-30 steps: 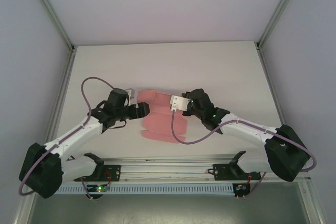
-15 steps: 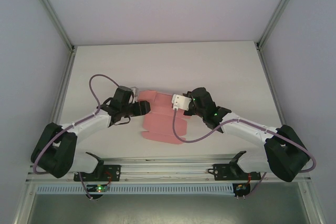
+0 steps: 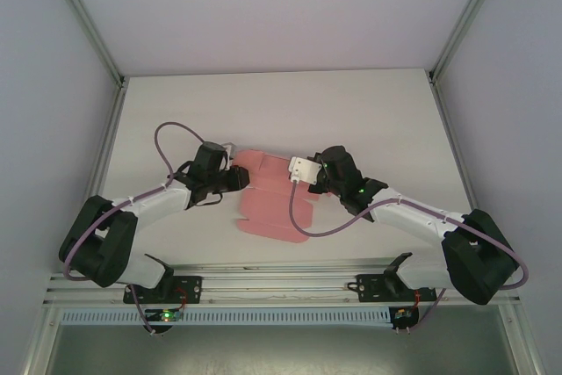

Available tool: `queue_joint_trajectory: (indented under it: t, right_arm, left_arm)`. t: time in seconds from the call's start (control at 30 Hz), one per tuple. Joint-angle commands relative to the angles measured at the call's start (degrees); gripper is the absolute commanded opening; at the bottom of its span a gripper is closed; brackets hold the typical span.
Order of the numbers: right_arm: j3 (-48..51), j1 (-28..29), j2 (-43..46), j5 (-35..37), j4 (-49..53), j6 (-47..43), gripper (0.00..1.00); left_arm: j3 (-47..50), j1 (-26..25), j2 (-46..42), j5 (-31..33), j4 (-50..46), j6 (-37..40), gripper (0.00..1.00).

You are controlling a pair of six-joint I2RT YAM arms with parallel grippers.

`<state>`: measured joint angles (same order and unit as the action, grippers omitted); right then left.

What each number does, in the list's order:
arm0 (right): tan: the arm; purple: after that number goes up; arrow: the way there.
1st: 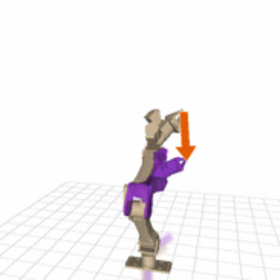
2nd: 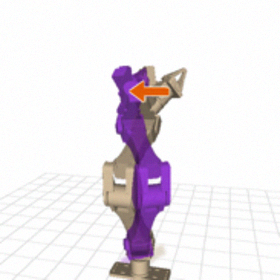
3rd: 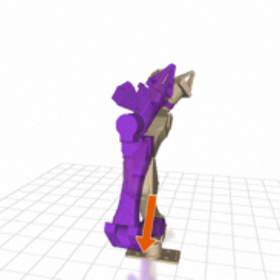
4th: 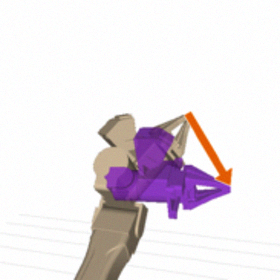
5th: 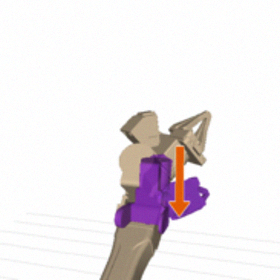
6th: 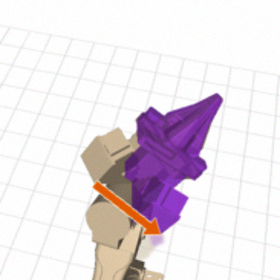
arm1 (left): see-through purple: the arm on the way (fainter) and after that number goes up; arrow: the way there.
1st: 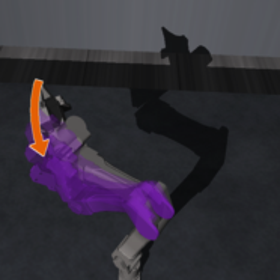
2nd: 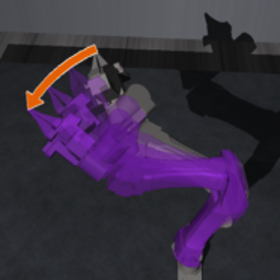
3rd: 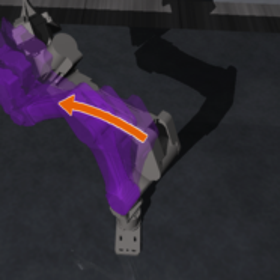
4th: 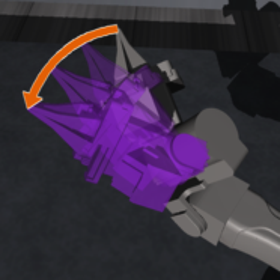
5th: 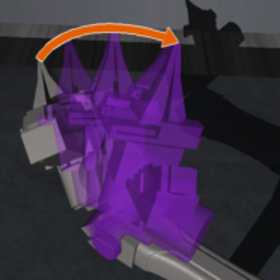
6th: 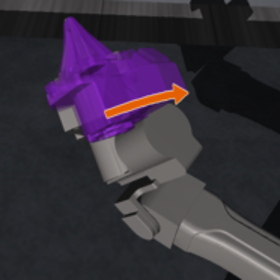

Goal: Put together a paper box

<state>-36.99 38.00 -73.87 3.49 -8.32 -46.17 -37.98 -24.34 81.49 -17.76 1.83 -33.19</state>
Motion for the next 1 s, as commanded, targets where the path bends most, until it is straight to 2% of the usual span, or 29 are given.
queue_joint_trajectory:
  t: [0.0,0.2,0.33,0.43,0.6,0.8,0.87,0.97]
  right_arm:
    - [-1.58,-0.21,-0.05,-1.56,0.14,1.95,0.0]
    - [-2.23,-0.38,-0.66,-0.94,0.73,2.73,0.0]
    - [-3.26,-0.29,-1.38,-0.67,1.83,3.87,0.0]
    - [-3.43,0.1,-1.43,-1.42,2.01,3.66,0.0]
    - [-3.43,2.11,-1.37,-0.51,1.28,2.14,0.0]
    - [-2.94,3.6,-2.23,0.3,-1.73,3.27,0.0]
    - [-2.34,4.41,-2.73,1.78,-3.22,3.42,0.0]
    - [-2.62,4.76,-3.2,3.24,-3.2,3.63,0.0]
  left_arm:
    - [-0.65,-1.08,-0.46,0.7,2.12,0.49,0.23]
    - [-0.59,-3.01,-2.07,3.42,1.46,1.01,0.15]
    - [-2.37,-6.15,-3.61,11.59,-3.44,1.46,0.08]
    - [-5.13,-9.37,-3.07,18.73,-7.8,1.08,0.06]
    - [-11.75,-14.99,1.83,26.17,-12.67,0.62,0.06]
    - [-19.09,-18.4,10.35,33.61,-16.68,-5.4,0.04]
    - [-21.28,-19.98,12.79,34.28,-16.68,-5.81,0.04]
    - [-25.49,-22.93,16.04,38.85,-19.04,-6.34,0.03]
